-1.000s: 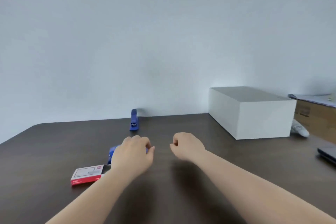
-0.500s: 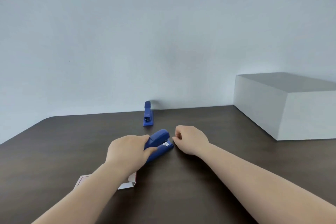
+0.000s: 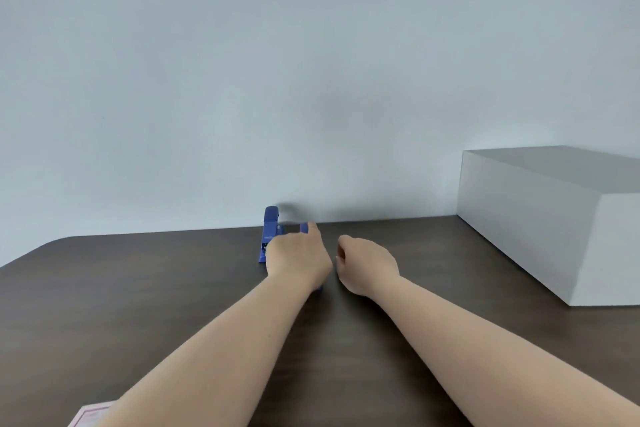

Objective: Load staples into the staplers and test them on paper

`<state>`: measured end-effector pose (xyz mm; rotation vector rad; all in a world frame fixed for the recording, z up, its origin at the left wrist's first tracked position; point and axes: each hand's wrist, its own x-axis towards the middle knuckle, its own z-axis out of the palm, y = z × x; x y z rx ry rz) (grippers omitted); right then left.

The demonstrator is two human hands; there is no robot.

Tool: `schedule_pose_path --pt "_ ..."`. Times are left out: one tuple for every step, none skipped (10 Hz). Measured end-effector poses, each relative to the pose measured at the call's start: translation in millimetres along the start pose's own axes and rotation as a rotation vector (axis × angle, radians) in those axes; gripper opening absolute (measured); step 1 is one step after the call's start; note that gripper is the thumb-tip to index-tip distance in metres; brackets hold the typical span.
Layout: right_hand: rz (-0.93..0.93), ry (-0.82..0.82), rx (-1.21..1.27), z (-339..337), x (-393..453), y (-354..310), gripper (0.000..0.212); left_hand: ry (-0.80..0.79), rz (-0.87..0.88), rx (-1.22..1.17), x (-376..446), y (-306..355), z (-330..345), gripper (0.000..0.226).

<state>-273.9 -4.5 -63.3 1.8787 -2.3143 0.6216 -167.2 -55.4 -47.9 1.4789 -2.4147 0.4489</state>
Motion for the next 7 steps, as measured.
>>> schedule_pose_path --pt "-0.020 -0.002 0.003 5 15 2 0.010 0.008 -0.008 0.103 30 -10 17 0.054" --pt "-0.019 0.000 -0.006 9 34 5 0.018 0.009 -0.039 0.140 50 -17 26 0.050" --pt "-0.009 -0.011 0.001 13 48 8 0.022 -0.002 -0.048 0.148 57 -18 26 0.048" --pt "-0.001 -0.006 -0.001 15 53 10 0.024 0.036 -0.050 0.166 63 -23 26 0.045" --pt "-0.009 0.005 0.010 14 46 9 0.026 0.051 -0.025 0.153 54 -21 23 0.056" --pt "-0.004 0.015 0.012 8 36 6 0.026 0.116 -0.019 0.115 43 -20 22 0.057" --pt "-0.002 0.013 0.019 3 12 6 0.020 0.220 0.074 0.085 7 -9 -1 0.038"
